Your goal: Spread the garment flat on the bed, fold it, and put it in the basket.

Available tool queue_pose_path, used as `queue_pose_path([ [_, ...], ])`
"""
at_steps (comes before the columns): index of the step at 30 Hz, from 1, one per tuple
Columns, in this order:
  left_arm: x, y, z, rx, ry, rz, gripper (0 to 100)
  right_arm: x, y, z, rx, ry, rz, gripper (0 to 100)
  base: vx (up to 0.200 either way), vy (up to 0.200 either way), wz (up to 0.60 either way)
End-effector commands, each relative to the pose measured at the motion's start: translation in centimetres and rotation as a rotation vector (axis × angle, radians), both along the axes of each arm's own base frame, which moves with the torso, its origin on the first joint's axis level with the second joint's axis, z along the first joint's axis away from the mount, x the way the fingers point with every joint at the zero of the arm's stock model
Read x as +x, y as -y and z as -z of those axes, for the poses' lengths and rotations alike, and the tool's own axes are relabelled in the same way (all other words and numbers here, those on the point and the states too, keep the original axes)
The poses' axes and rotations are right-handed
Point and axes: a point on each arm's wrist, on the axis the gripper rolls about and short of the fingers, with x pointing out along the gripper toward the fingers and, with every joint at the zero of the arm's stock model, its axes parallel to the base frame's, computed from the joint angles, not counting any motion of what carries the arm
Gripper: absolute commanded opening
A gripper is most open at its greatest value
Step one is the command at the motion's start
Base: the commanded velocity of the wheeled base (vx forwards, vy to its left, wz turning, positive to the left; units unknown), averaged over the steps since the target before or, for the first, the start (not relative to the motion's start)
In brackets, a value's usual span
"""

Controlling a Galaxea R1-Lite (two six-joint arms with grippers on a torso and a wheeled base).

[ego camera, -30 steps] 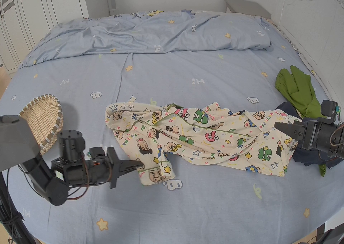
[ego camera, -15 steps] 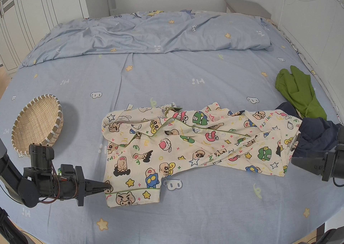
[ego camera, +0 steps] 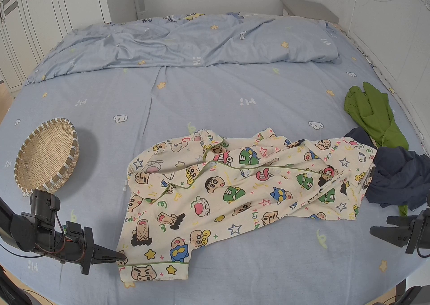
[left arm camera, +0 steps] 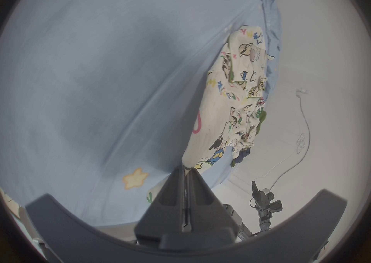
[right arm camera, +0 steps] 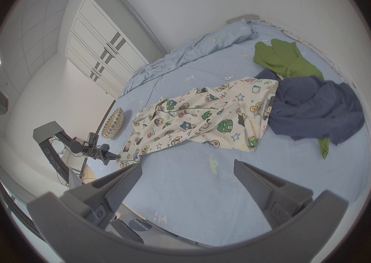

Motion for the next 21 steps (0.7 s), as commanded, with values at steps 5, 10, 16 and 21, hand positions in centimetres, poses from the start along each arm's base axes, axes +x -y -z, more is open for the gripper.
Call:
queue_pose_path([
  [5, 0.4, -3.1, -2.1, 0.044, 0.030, 0.061, 0, -2.6, 0.7, 2.9, 0.065, -0.108, 0.029, 100, 0.000, 0.000, 0.00],
  [10, 0.1, -3.9, -2.7, 0.025, 0.040, 0.083, 0, -3.1, 0.8, 3.9, 0.150, -0.185, 0.032, 100, 0.000, 0.000, 0.00],
  [16, -0.5, -4.0, -2.0, 0.047, 0.079, 0.151, 0, -2.0, 0.3, 4.5, 0.191, -0.289, 0.022, 100, 0.000, 0.000, 0.00],
  [21, -0.6, -3.9, -1.9, 0.045, 0.079, 0.166, 0, 0.5, -0.3, 4.9, 0.204, -0.351, 0.032, 100, 0.000, 0.000, 0.00],
])
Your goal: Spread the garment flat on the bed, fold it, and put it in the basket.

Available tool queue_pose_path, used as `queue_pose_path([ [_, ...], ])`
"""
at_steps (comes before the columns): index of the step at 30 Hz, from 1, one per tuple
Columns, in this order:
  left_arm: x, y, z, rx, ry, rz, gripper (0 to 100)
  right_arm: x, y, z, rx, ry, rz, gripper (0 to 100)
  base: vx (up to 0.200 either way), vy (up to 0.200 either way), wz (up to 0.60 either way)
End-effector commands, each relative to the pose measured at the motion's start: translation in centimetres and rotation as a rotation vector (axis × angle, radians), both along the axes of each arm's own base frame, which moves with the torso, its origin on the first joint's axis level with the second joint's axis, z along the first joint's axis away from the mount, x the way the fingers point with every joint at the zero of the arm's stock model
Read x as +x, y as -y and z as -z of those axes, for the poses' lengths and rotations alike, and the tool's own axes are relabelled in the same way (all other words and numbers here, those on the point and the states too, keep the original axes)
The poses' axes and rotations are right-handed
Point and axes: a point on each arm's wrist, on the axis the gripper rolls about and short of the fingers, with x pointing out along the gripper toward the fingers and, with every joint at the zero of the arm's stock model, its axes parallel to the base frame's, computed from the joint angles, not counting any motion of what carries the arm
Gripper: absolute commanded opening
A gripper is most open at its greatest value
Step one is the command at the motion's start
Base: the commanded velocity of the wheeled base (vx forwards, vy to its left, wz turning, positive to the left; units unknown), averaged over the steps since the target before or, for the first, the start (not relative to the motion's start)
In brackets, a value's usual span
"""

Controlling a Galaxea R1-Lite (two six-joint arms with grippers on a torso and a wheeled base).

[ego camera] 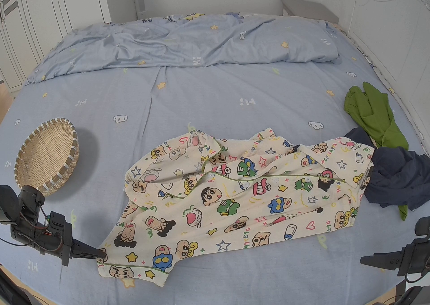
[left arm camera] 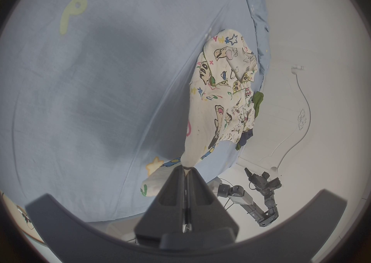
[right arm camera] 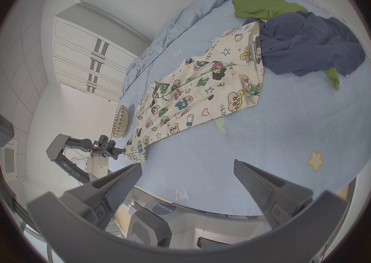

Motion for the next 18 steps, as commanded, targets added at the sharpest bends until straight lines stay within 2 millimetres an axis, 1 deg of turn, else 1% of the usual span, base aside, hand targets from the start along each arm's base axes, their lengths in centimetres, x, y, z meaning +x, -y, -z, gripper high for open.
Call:
queue_pose_path([
  [1, -0.1, 0.0, 0.3, -0.003, -0.009, 0.011, 0, 3.2, -0.7, 1.1, 0.016, -0.128, -0.005, 100, 0.000, 0.000, 0.00],
  [2, -0.1, -0.1, 0.3, -0.003, -0.008, 0.010, 0, 4.4, -0.9, 1.4, 0.041, -0.167, -0.016, 100, 0.000, 0.000, 0.00],
  [3, 0.0, -0.1, 0.3, -0.001, -0.007, 0.009, 0, 4.8, -0.9, 1.5, 0.047, -0.180, -0.019, 100, 0.000, 0.000, 0.00],
  [7, 0.0, -0.5, 0.3, 0.009, -0.006, -0.008, 0, 8.2, -0.5, 3.2, 0.078, -0.259, 0.006, 100, 0.000, 0.000, 0.00],
  [9, 0.1, -0.8, 0.2, 0.013, 0.001, -0.022, 0, 9.1, -0.2, 4.2, 0.072, -0.270, -0.002, 100, 0.000, 0.000, 0.00],
  [11, 0.0, -1.2, 0.2, 0.025, 0.008, -0.033, 0, 9.6, 0.1, 5.1, 0.061, -0.283, -0.035, 100, 0.000, 0.000, 0.00],
  [13, -0.1, -1.2, 0.4, 0.028, 0.011, -0.023, 0, 9.6, 0.4, 5.7, 0.068, -0.287, -0.072, 100, 0.000, 0.000, 0.00],
  [18, -0.1, -1.0, 1.1, 0.030, 0.013, 0.015, 0, 9.9, 1.5, 5.9, 0.116, -0.257, -0.102, 100, 0.000, 0.000, 0.00],
])
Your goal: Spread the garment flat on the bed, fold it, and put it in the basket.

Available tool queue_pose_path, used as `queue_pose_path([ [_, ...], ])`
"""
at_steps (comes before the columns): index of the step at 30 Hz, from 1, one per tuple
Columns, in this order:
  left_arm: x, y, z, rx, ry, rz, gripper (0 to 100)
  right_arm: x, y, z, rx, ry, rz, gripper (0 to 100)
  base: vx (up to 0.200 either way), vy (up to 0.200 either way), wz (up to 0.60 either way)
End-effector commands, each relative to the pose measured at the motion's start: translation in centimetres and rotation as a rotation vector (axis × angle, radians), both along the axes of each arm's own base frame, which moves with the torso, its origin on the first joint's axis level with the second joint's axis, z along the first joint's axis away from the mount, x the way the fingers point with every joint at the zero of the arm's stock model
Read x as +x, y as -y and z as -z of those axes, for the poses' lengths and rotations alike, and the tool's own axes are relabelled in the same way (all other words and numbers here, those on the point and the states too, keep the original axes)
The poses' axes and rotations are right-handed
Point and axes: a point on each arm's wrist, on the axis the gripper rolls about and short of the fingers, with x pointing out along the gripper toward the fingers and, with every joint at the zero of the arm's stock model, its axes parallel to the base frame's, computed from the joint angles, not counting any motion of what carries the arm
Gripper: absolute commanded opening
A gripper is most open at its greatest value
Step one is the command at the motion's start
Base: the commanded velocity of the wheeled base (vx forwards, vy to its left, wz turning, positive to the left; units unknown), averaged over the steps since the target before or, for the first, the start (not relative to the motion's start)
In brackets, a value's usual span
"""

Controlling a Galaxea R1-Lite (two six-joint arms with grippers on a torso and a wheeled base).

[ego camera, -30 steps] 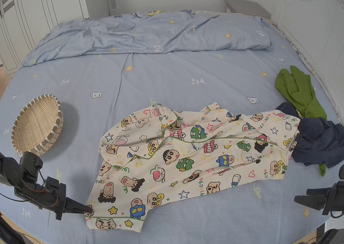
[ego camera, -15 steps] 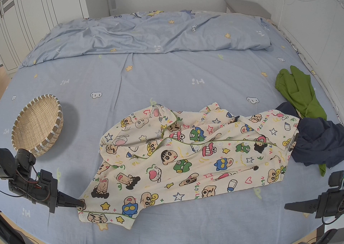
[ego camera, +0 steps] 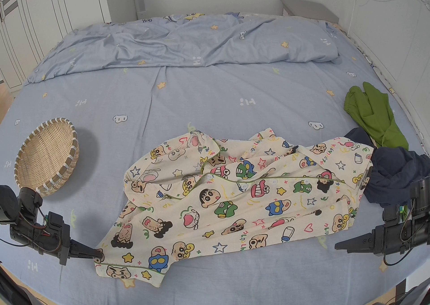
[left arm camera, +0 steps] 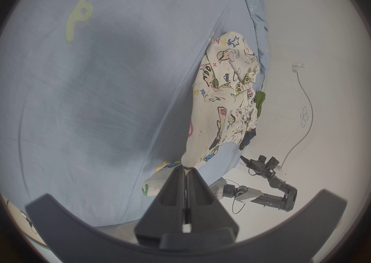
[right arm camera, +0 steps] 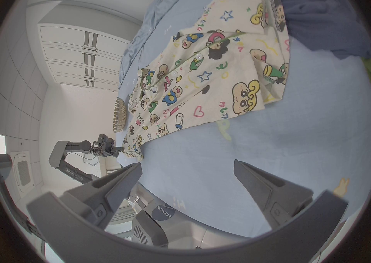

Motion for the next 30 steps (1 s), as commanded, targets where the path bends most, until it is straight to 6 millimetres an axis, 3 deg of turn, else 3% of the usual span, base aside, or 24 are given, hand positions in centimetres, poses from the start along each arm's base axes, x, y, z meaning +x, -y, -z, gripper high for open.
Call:
queue_pose_path([
  [1, 0.0, -0.1, 0.8, -0.002, -0.014, 0.016, 0, 1.1, 1.5, 1.9, 0.024, -0.071, 0.033, 100, 0.000, 0.000, 0.00],
  [10, 0.0, -0.2, 0.8, -0.001, -0.012, 0.014, 0, 2.0, 2.6, 2.5, 0.053, -0.062, 0.021, 100, 0.000, 0.000, 0.00],
  [22, 0.0, -0.4, 0.8, 0.000, -0.011, 0.008, 0, 5.5, 2.9, 3.1, 0.077, -0.064, 0.003, 100, 0.000, 0.000, 0.00],
  [30, 0.0, -0.3, 0.8, -0.001, -0.012, 0.010, 0, 6.4, 3.1, 3.5, 0.080, -0.073, 0.005, 100, 0.000, 0.000, 0.00],
])
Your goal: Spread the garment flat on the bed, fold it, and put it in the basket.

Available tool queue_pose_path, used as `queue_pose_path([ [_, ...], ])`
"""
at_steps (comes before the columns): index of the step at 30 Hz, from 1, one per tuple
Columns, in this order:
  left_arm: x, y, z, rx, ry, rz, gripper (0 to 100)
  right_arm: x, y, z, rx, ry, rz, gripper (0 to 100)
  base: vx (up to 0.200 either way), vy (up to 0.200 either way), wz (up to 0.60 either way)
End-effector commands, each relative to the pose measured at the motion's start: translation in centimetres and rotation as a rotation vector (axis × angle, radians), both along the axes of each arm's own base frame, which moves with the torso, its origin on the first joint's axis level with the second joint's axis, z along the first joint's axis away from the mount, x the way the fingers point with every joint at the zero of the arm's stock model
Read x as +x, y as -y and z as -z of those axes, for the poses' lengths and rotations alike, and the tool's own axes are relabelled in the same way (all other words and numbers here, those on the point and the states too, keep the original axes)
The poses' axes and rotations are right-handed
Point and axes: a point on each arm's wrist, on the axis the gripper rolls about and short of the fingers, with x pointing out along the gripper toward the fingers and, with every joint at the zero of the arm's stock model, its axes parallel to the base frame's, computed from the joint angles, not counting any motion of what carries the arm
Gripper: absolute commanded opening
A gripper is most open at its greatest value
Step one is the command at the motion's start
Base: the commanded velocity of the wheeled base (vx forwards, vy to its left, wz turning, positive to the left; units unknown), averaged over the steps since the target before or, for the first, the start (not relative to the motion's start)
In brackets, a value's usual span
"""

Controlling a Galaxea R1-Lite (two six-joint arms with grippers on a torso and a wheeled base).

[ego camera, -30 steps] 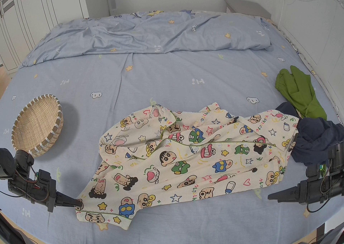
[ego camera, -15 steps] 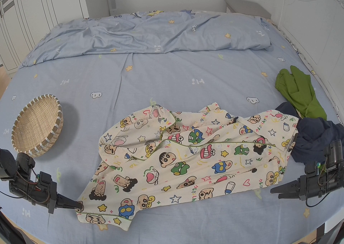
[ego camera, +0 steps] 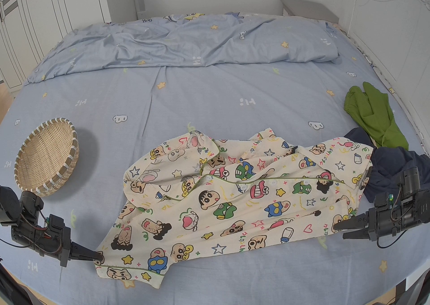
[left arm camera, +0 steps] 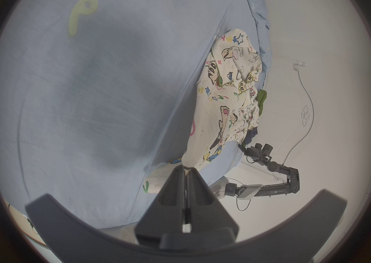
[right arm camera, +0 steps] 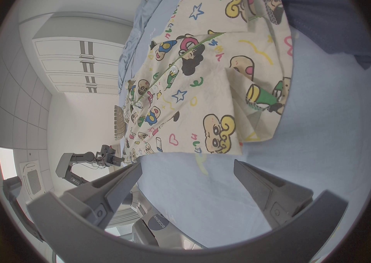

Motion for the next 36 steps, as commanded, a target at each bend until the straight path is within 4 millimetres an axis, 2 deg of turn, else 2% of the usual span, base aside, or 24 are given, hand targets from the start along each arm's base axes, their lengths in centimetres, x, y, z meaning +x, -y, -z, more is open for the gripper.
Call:
queue_pose_path([
  [1, 0.0, 0.0, 0.0, -0.001, -0.002, 0.001, 0, 0.4, 0.2, 0.5, 0.003, -0.021, 0.003, 100, 0.000, 0.000, 0.00],
  [26, 0.0, 0.0, 0.1, -0.002, -0.006, -0.001, 0, 1.8, 0.6, 0.4, 0.012, -0.006, 0.015, 100, 0.000, 0.000, 0.00],
  [27, 0.0, 0.0, 0.1, -0.002, -0.005, -0.001, 0, 1.8, 0.6, 0.5, 0.012, -0.009, 0.015, 0, 0.000, 0.000, 0.00],
  [36, -0.1, 0.0, 0.1, -0.002, -0.005, -0.002, 0, 1.9, 0.7, 0.5, 0.011, -0.008, 0.020, 0, 0.000, 0.000, 0.00],
])
